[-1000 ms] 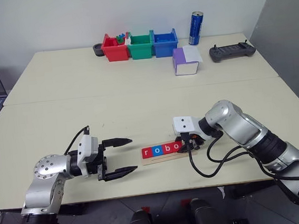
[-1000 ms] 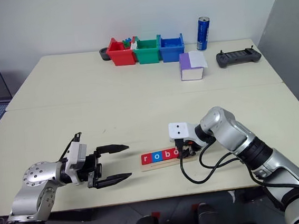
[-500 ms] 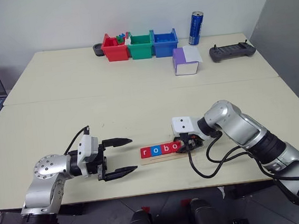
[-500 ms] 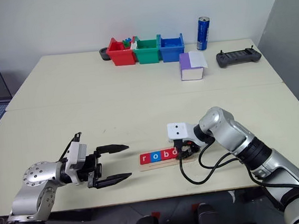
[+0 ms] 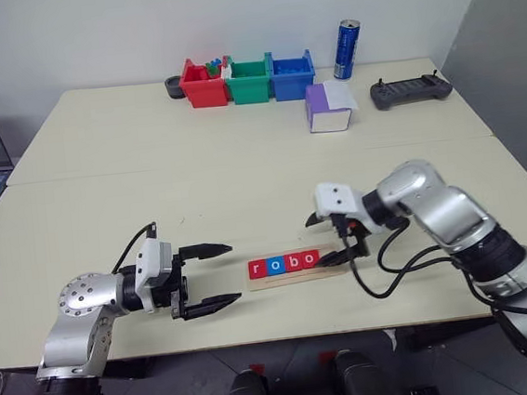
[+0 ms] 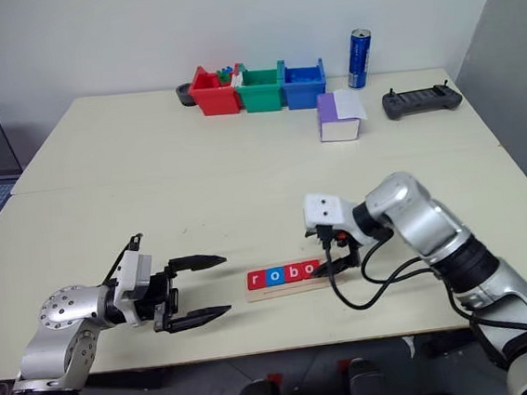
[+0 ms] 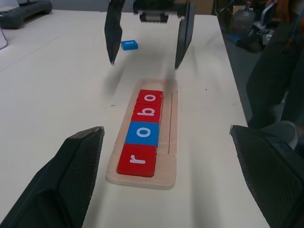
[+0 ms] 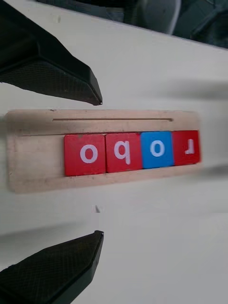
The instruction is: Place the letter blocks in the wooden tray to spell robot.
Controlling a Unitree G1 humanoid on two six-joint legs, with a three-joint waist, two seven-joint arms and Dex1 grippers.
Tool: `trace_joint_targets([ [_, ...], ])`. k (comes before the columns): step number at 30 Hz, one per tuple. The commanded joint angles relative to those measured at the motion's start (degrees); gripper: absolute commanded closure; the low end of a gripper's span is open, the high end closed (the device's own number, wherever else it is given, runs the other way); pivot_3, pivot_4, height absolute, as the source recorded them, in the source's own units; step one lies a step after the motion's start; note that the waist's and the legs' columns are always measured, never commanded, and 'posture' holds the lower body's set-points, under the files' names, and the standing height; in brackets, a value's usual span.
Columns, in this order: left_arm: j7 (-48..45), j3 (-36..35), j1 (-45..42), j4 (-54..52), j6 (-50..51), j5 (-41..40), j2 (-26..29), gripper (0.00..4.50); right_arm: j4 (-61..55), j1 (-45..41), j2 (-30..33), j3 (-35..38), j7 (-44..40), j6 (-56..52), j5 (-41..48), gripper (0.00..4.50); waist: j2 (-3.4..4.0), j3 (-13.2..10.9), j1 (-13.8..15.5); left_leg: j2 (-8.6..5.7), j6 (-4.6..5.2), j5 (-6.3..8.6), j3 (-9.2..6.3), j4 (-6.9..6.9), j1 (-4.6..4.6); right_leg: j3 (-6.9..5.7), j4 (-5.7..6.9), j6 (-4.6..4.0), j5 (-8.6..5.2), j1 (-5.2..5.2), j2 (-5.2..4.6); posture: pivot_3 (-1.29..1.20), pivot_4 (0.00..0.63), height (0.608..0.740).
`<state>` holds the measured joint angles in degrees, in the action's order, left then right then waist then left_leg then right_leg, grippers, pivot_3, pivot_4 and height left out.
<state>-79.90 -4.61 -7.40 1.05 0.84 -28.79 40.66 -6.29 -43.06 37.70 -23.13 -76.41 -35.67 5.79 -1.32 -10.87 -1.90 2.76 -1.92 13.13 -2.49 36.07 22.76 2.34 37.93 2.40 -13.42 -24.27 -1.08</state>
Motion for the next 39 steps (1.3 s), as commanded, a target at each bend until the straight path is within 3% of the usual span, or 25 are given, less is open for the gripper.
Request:
trace_joint_targets([
  [1, 0.1, -1.3, 0.3, -1.2, -0.4, -0.4, 0.8, 0.00, -3.2, 4.0, 3.3, 2.3, -1.6, 1.6, 2.4, 0.01, 0.00, 0.0, 0.1, 0.00, 0.00, 0.00, 0.00, -0.01, 0.01, -0.01, -0.02, 0.00, 0.00, 0.00, 0.00, 0.00, 0.150, 0.740],
  [2, 0.1, -1.2, 0.2, -1.2, -0.3, -0.4, 0.8, 0.00, -3.3, 4.9, 3.8, 2.0, -1.4, 2.2, 2.2, 0.01, 0.00, 0.0, 0.0, 0.00, 0.00, 0.00, -0.01, -0.01, 0.01, -0.01, -0.04, -0.01, -0.01, 0.00, 0.00, 0.00, 0.150, 0.740],
  [5, 0.3, -0.8, -0.6, -1.3, 0.2, -0.4, 0.6, 0.00, -3.3, 5.8, 3.5, 1.2, 0.0, 1.8, 1.6, 0.60, 0.00, 0.0, -0.2, 0.00, 0.00, 0.00, 0.00, 0.00, 0.00, 0.00, -0.01, -0.02, -0.01, -0.01, 0.00, 0.00, 0.150, 0.740],
  [15, 0.3, -0.6, -1.5, -1.3, 0.8, -0.4, 0.7, 0.00, 0.0, 5.0, 0.0, -0.8, 4.2, 1.3, 0.1, 4.25, 0.00, 0.0, -0.7, 0.00, 0.00, 0.00, -0.02, 0.01, 0.01, 0.01, 0.01, 0.02, 0.01, -0.01, 0.01, 0.00, 0.150, 0.740],
  [16, 0.3, -0.6, -1.4, -1.4, 0.8, -0.4, 0.7, 0.00, 0.3, 5.0, -0.2, -0.9, 4.4, 1.4, -0.1, 4.45, 0.00, 0.0, -0.7, 0.00, 0.00, 0.00, -0.02, 0.01, 0.02, 0.01, 0.01, 0.02, 0.01, -0.01, 0.01, 0.00, 0.150, 0.740],
  [39, 0.6, -0.9, -1.2, -1.6, 0.8, -0.3, 0.7, 0.00, 8.4, 2.1, -5.6, -3.2, 6.2, 3.7, -2.3, 4.45, 0.00, 0.0, -0.8, 0.00, 0.00, 0.00, -0.03, 0.00, 0.01, 0.00, 0.03, 0.01, 0.01, -0.02, 0.02, 0.00, 0.150, 0.740],
])
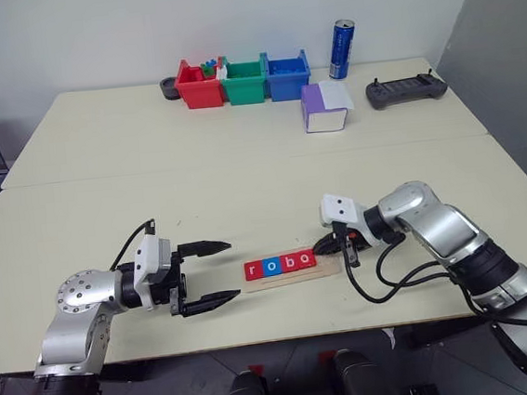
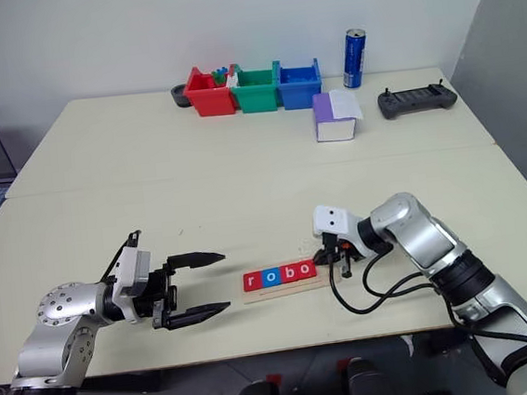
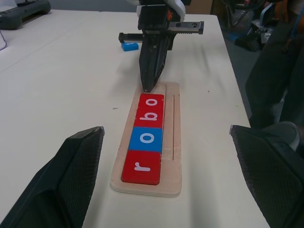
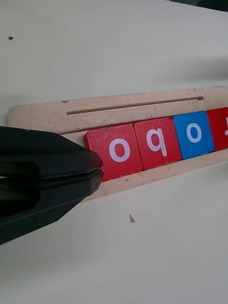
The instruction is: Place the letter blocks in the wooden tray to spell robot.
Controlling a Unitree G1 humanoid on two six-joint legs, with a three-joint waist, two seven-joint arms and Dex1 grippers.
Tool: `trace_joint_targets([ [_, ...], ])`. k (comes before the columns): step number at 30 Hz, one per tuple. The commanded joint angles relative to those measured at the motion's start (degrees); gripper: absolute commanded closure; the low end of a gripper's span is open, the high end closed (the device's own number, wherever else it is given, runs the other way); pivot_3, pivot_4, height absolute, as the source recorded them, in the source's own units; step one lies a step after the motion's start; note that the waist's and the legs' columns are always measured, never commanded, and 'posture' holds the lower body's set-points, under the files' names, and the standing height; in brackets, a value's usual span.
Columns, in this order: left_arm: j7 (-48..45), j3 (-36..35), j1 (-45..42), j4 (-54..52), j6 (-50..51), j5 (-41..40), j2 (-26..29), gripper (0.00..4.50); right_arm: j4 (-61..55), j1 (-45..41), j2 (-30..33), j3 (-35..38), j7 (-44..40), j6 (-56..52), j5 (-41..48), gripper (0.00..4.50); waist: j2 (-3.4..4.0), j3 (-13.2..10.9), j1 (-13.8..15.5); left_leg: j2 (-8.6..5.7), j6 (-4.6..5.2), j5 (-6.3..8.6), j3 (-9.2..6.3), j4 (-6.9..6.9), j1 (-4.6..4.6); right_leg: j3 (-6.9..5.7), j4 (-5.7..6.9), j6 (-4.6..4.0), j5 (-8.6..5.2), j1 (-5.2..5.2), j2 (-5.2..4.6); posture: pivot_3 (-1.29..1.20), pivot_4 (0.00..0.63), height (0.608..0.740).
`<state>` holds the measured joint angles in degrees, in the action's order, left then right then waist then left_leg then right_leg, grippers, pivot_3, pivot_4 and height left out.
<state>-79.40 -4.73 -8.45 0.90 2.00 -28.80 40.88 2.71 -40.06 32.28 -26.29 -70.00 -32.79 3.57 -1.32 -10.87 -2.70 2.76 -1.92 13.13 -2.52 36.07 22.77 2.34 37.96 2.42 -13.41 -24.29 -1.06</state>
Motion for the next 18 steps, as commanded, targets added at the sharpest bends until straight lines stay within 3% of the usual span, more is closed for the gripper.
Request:
trace_joint_targets([
  [1, 0.1, -0.8, -0.1, -1.4, -0.5, -0.3, 0.5, 0.00, -0.6, -0.9, 0.2, 0.2, -0.3, 0.9, -0.1, 4.45, 0.00, 0.0, 0.0, 0.00, 0.00, 0.00, 0.00, 0.00, 0.00, 0.00, 0.00, 0.00, 0.00, 0.00, 0.00, 0.00, 0.150, 0.740],
  [7, -0.1, -1.2, 0.1, -1.0, -0.9, -0.2, 0.6, 0.00, -2.4, -1.0, 5.7, 7.3, 0.1, 1.1, 2.0, 4.45, 0.00, 0.0, 0.1, -0.01, 0.00, 0.00, 0.00, 0.01, 0.01, 0.00, -0.01, 0.00, 0.00, 0.00, -0.01, 0.00, 0.150, 0.740],
  [10, -0.3, -1.6, 0.6, -1.2, -1.0, -0.4, 0.9, 0.00, -6.1, 0.8, 8.3, 14.7, 0.4, -4.3, 7.4, 4.45, 0.00, 0.0, 0.2, -0.01, 0.00, 0.00, 0.00, 0.00, 0.01, 0.00, -0.01, 0.00, 0.00, 0.00, -0.01, 0.00, 0.150, 0.740],
  [13, -0.4, -1.7, 0.7, -1.2, -0.9, -0.5, 1.2, 0.00, -10.6, 4.6, 12.1, 20.4, 0.5, -8.2, 11.0, 3.92, 0.00, 0.0, 0.5, 0.00, 0.00, 0.00, -0.01, -0.02, 0.01, -0.01, -0.01, -0.03, -0.01, 0.00, -0.01, 0.00, 0.150, 0.740],
  [18, -0.3, -1.1, -1.2, -0.7, -0.2, -0.5, 1.2, 0.00, -11.8, 10.3, 18.4, 28.1, 3.5, -11.3, 12.9, 2.19, 0.00, 0.0, 0.9, -0.01, 0.00, 0.00, 0.00, 0.00, 0.02, 0.00, -0.05, -0.03, -0.02, 0.01, -0.01, 0.00, 0.150, 0.740],
])
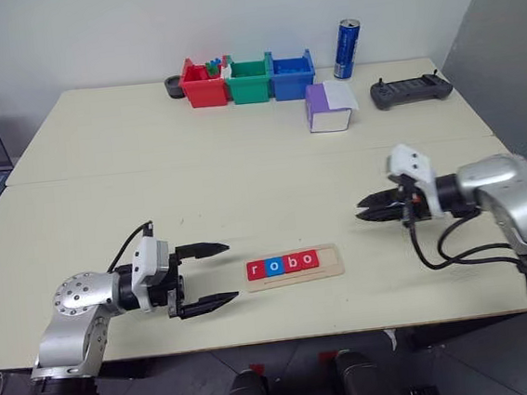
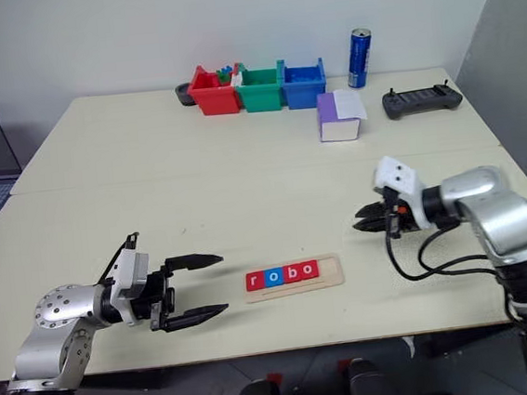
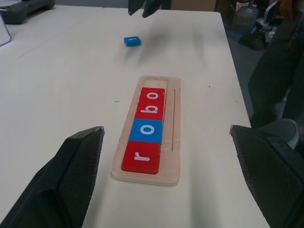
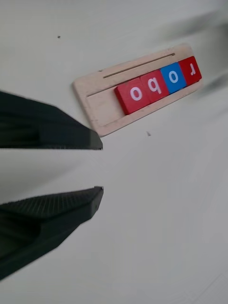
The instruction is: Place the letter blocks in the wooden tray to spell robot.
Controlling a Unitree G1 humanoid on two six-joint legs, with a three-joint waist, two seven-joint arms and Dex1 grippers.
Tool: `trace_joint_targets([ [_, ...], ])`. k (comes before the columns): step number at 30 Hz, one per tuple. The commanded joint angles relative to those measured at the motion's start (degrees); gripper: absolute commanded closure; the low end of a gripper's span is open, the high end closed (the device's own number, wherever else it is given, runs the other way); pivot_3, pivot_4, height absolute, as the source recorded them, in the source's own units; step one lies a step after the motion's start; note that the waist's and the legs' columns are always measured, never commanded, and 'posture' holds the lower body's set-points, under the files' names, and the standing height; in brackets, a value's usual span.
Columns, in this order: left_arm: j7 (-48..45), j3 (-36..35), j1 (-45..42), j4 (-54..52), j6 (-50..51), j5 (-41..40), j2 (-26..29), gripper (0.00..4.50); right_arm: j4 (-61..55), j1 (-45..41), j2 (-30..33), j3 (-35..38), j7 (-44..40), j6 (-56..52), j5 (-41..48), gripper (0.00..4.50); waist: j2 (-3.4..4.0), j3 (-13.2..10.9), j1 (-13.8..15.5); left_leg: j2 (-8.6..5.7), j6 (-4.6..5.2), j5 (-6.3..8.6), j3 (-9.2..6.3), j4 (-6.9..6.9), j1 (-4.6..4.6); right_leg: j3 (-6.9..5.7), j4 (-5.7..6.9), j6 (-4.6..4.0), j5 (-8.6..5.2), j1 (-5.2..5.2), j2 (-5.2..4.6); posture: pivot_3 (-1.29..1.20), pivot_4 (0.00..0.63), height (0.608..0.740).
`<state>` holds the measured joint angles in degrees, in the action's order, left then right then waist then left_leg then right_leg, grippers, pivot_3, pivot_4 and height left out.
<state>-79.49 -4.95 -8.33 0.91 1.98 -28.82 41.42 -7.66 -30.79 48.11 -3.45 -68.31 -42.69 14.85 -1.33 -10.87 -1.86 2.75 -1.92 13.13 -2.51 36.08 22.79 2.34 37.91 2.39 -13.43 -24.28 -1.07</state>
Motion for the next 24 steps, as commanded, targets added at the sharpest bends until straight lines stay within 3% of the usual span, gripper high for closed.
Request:
trace_joint_targets([
  [1, -0.3, -0.9, -1.4, -0.7, -0.1, -0.5, 0.7, 0.00, -1.4, 1.5, 3.2, 5.9, 2.4, -1.6, 1.8, 1.81, 0.00, 0.0, 0.0, 0.00, 0.00, 0.00, 0.01, 0.00, 0.00, 0.01, 0.00, -0.01, 0.00, 0.00, 0.00, 0.00, 0.150, 0.740],
  [6, -1.0, -0.4, -2.4, 0.0, -0.1, -0.4, 0.6, 0.00, -0.9, 5.4, 6.5, 10.5, 5.1, -3.6, 2.8, 0.10, 0.00, 0.0, -0.2, 0.00, 0.00, 0.00, 0.03, 0.00, -0.06, 0.03, 0.03, -0.19, -0.11, 0.00, 0.01, 0.00, 0.150, 0.740],
  [16, -2.0, -0.2, -2.9, 0.3, 0.3, -0.5, 0.8, 0.00, -7.1, 15.5, 6.2, 17.8, 12.6, -9.8, 6.3, 0.04, 0.00, 0.0, -0.1, 0.00, 0.00, 0.00, 0.05, 0.00, -0.03, 0.05, 0.00, -0.15, -0.09, 0.01, 0.00, 0.00, 0.150, 0.740],
  [24, -2.4, -0.2, -3.3, -0.2, 1.0, -0.5, 0.8, 0.00, -7.7, 14.5, 2.2, 18.5, 23.6, -17.8, 6.1, 0.04, 0.00, 0.0, -0.2, 0.00, 0.00, 0.00, 0.06, 0.02, -0.04, 0.06, 0.00, -0.17, -0.10, 0.02, 0.00, 0.00, 0.150, 0.740],
])
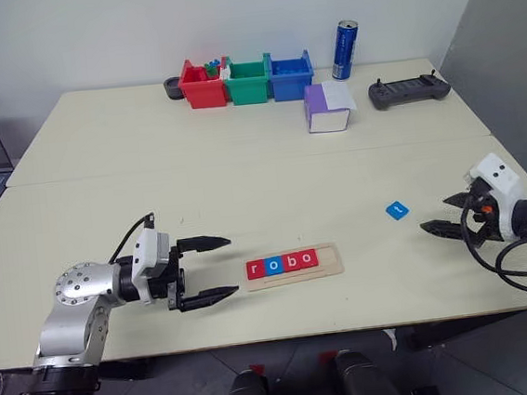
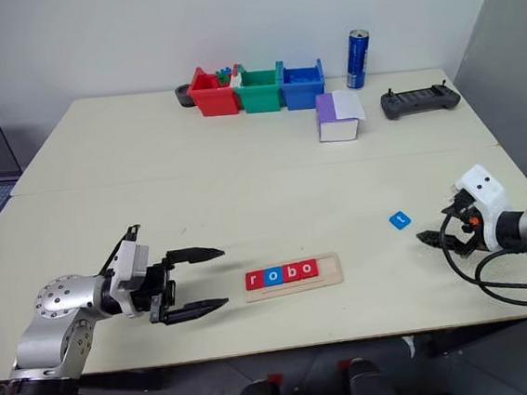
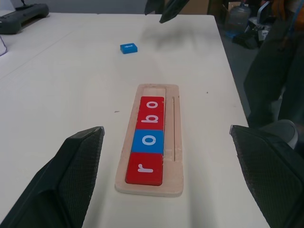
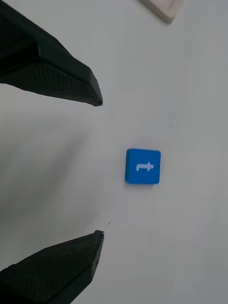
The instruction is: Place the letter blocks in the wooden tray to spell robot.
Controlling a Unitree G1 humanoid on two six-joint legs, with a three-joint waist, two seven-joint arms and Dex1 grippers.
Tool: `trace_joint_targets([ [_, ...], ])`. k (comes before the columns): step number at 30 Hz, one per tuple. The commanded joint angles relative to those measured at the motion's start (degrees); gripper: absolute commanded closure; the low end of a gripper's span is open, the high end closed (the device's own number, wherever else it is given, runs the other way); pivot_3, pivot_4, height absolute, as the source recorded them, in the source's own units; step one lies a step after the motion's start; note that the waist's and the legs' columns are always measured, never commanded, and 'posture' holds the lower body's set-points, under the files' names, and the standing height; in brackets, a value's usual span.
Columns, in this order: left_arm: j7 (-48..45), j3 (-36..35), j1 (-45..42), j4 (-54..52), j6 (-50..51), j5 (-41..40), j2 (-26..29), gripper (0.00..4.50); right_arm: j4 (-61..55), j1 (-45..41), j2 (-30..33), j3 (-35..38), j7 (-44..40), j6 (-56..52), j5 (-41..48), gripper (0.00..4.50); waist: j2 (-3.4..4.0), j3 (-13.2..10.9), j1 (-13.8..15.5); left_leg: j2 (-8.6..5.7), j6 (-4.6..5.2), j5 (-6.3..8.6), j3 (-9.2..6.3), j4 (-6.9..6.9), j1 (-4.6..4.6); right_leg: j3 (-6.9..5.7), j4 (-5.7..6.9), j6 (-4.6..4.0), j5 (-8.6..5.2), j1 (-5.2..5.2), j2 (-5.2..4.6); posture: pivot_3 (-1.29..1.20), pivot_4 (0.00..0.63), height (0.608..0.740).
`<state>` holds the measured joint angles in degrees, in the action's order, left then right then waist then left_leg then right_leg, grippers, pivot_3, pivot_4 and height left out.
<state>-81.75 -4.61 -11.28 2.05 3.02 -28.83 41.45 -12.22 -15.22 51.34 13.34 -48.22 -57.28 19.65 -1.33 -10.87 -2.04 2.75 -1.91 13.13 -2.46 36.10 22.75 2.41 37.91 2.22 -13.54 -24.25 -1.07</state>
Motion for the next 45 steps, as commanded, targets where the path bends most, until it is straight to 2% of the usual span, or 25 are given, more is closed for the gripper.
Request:
trace_joint_targets([
  [1, -0.2, -0.6, -0.3, -1.4, 0.1, -0.5, 0.8, 0.00, -4.3, -1.2, -2.0, 1.3, 5.0, -4.3, 1.3, 0.04, 0.00, 0.0, 0.0, 0.00, 0.00, 0.00, 0.00, -0.01, 0.00, 0.00, 0.00, 0.00, 0.00, 0.00, 0.00, 0.00, 0.150, 0.740],
  [4, -0.2, -0.5, -0.5, -1.4, 0.4, -0.5, 0.7, 0.00, -6.3, -2.3, -4.9, 1.5, 7.5, -7.4, 2.8, 0.04, 0.00, 0.0, -0.1, 0.00, 0.00, 0.00, 0.00, -0.02, 0.01, 0.00, 0.00, 0.01, 0.01, -0.01, 0.01, 0.00, 0.150, 0.740],
  [14, -0.6, -0.1, -1.7, -0.6, 0.6, -0.1, 0.7, 0.00, -6.7, -4.4, -6.9, 1.5, 12.2, -11.5, 4.3, 0.04, 0.00, 0.0, 0.1, 0.00, 0.00, 0.00, -0.01, -0.02, 0.03, 0.00, -0.03, 0.00, 0.00, -0.01, 0.00, 0.00, 0.150, 0.740],
  [45, -2.8, -1.1, 0.7, 3.3, -4.1, 0.5, 0.1, 0.00, 3.0, -9.3, -7.6, -7.3, 15.1, -4.1, 1.7, 0.04, 0.00, 0.0, 0.0, 0.00, 0.01, 0.00, -0.01, -0.02, 0.05, 0.00, -0.05, -0.01, 0.00, -0.01, 0.00, 0.00, 0.150, 0.740],
])
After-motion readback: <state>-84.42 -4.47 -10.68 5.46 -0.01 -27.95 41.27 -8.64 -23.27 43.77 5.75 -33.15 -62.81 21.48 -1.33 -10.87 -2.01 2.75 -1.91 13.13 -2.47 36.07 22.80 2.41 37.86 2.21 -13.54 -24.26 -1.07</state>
